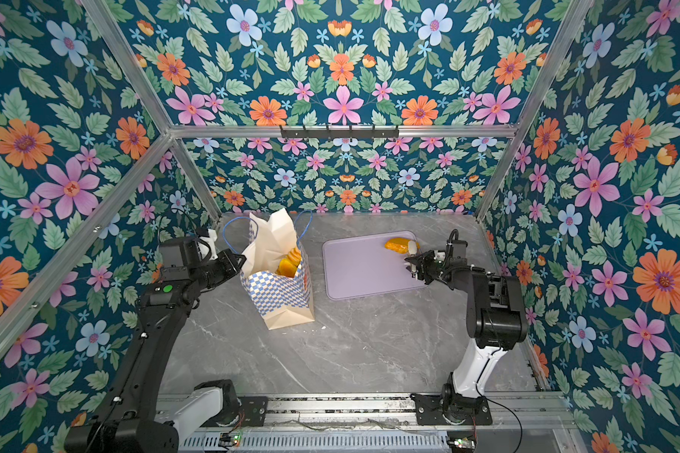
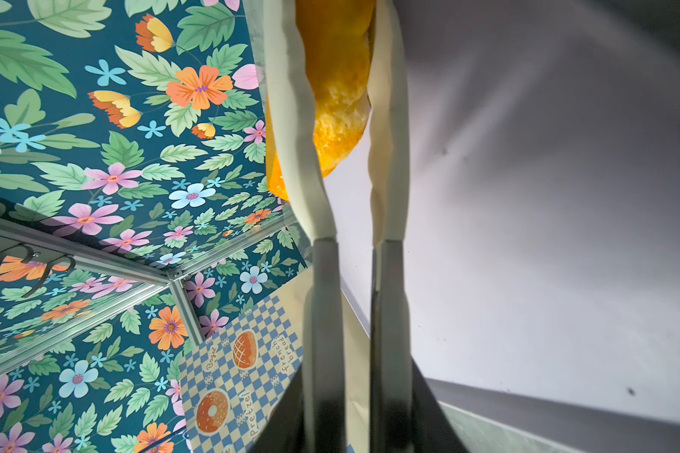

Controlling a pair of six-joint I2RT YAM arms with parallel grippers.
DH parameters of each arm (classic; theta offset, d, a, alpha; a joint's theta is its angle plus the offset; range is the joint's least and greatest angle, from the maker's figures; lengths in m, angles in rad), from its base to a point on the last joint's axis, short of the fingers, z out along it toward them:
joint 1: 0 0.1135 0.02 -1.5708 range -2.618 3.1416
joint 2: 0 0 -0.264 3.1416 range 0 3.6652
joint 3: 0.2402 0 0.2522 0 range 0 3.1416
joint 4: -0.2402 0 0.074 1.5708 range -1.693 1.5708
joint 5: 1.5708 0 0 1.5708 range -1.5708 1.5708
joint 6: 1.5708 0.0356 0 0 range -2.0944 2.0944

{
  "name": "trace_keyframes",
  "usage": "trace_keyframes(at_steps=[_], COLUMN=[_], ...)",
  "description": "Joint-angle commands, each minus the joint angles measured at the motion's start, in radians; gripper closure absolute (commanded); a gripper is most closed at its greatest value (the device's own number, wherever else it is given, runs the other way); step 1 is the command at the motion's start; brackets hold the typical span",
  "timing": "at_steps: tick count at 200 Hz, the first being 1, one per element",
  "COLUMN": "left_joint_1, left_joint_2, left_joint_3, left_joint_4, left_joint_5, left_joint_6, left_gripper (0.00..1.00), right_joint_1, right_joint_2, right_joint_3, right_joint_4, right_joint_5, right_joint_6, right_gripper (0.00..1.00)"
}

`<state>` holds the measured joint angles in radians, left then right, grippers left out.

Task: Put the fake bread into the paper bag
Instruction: 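Lift the yellow loaf off the tray with the tongs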

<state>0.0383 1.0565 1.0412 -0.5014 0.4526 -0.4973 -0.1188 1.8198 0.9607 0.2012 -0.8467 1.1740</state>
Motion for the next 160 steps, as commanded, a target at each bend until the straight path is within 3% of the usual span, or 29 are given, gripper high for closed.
trace_keyframes(at_steps=[1, 160], left_joint_1=[0.0, 0.0], left_joint_2=[0.002, -0.013], left_joint_3=[0.008, 0.013], left_joint_4=[-0.014, -0.023], left_joint_5=[-0.006, -0.009], left_joint_6=[0.003, 0.002], left_gripper=[0.89, 0.89], right_joint_1=[-0.001, -0.001], right_joint_2=[-0.02, -0.223], right_joint_3=[-0.004, 0.03], right_joint_4=[0.026, -0.18], right_joint_5=[-0.001, 0.037], right_joint_6=[0.003, -0.112], right_gripper=[0.69, 0.7])
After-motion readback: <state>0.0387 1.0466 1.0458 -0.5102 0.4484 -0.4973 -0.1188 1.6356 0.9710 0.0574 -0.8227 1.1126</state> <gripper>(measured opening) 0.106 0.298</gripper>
